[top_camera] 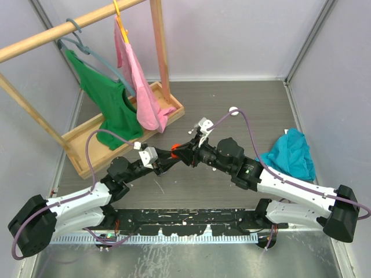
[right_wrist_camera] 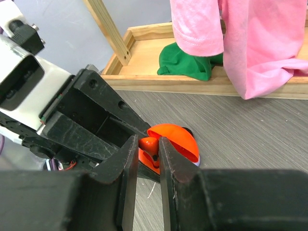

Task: Insert the wireless bluetooth earbuds into the charging case
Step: Place the earbud in the charging case.

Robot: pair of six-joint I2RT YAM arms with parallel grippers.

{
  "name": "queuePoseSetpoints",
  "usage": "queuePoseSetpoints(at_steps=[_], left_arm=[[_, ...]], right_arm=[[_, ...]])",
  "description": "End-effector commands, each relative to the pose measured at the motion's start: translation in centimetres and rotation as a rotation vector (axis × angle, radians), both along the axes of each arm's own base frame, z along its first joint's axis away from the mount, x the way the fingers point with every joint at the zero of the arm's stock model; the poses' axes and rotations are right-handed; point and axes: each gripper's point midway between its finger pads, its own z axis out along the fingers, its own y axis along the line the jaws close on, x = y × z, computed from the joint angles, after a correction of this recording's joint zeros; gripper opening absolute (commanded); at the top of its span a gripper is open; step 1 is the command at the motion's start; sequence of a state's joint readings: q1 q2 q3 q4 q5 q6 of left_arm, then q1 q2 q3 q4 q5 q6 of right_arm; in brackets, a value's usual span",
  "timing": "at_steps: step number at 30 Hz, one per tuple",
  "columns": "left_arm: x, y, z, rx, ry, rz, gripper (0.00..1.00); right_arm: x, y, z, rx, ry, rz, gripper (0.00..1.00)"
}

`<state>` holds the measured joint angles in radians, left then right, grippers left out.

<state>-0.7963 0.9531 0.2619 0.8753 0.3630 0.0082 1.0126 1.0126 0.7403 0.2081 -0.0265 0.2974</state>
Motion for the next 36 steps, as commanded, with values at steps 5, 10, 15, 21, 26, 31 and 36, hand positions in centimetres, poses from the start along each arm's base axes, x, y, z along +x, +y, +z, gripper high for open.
queuePoseSetpoints(at_steps=[5, 10, 15, 21, 26, 31, 36], left_arm=[[0.0, 0.4, 4.4, -0.1, -0.087, 0.011, 0.0], [0.0, 0.5, 4.4, -0.102, -0.084, 0.017, 0.0], [0.2, 0.5, 4.0, -0.092, -0.074, 0.024, 0.0], [0.4, 0.8, 2.4, -0.063, -0.045, 0.049, 0.0], [1.2, 1.8, -0.2, -0.019, 0.016, 0.122, 0.0], [1.7, 3.0, -2.5, 0.018, 0.088, 0.195, 0.0], [1.9, 4.5, -4.1, 0.047, 0.143, 0.265, 0.0]], right_arm=[[0.4, -0.4, 0.1, -0.018, -0.04, -0.027, 0.24], [0.0, 0.0, -0.1, -0.026, -0.042, 0.004, 0.3], [-0.2, 0.2, 0.4, -0.016, -0.046, 0.016, 0.42], [0.3, -0.2, 0.8, -0.071, -0.042, -0.012, 0.54], [1.3, -0.7, 0.1, -0.172, -0.029, -0.054, 0.57], [2.9, -1.5, -1.6, -0.264, -0.008, -0.112, 0.6], [5.3, -2.5, -4.1, -0.358, 0.044, -0.173, 0.6]])
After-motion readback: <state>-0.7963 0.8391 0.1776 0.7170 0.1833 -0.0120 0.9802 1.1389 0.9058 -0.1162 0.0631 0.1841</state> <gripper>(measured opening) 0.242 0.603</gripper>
